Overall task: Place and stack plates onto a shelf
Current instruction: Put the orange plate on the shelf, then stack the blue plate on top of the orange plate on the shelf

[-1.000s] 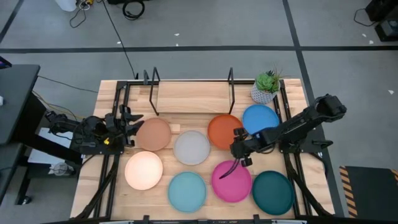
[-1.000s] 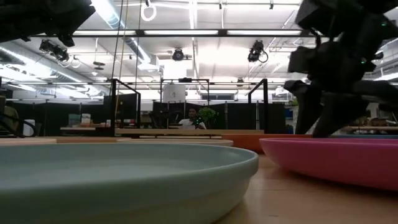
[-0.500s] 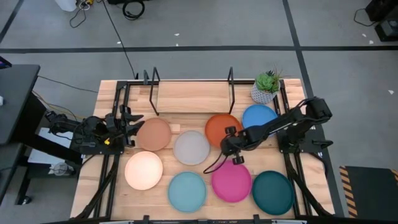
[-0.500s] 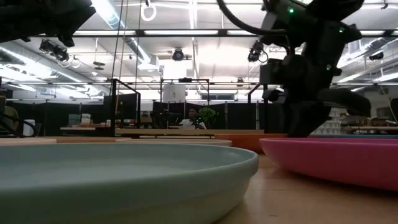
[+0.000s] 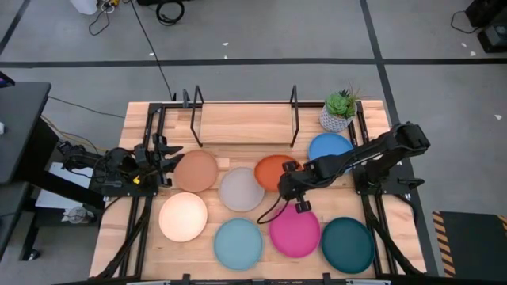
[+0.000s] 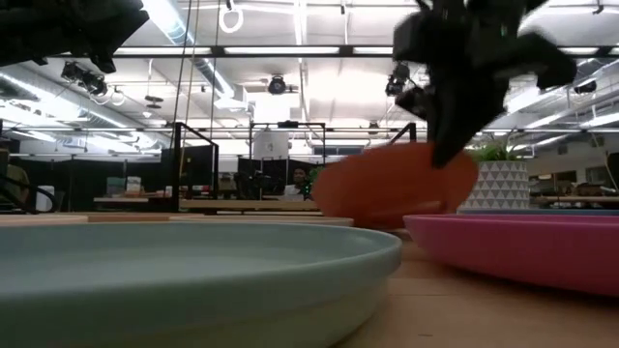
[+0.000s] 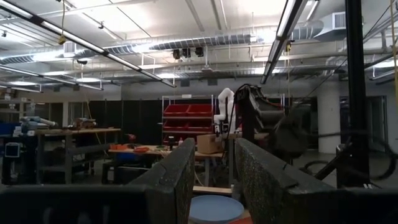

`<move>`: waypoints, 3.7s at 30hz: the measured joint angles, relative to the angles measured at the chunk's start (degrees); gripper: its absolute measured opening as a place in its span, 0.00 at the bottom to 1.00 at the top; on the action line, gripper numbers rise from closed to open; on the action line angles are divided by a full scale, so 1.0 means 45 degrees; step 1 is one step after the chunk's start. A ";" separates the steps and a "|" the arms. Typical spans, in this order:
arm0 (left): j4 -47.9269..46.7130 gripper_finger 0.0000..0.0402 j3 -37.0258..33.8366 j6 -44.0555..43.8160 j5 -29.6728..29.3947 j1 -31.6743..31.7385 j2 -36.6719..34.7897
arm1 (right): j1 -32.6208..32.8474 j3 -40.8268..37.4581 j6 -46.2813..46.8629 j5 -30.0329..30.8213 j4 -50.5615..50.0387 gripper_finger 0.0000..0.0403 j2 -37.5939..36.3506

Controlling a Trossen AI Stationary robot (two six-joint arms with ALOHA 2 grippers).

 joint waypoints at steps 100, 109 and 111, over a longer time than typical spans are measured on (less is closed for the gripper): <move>-0.5753 0.31 0.2599 -0.0314 0.5114 -0.0015 0.3334 | -0.3472 0.2290 0.2237 0.1229 -0.3822 0.39 0.1185; -0.5262 0.31 0.2603 0.0217 0.4435 0.0000 0.3332 | -0.2848 0.0529 0.6155 0.1085 -0.6783 0.43 0.0959; -0.5237 0.31 0.2603 0.0398 0.4425 0.0000 0.3332 | -0.3031 -0.0167 0.6542 0.0616 -0.6478 0.44 0.0861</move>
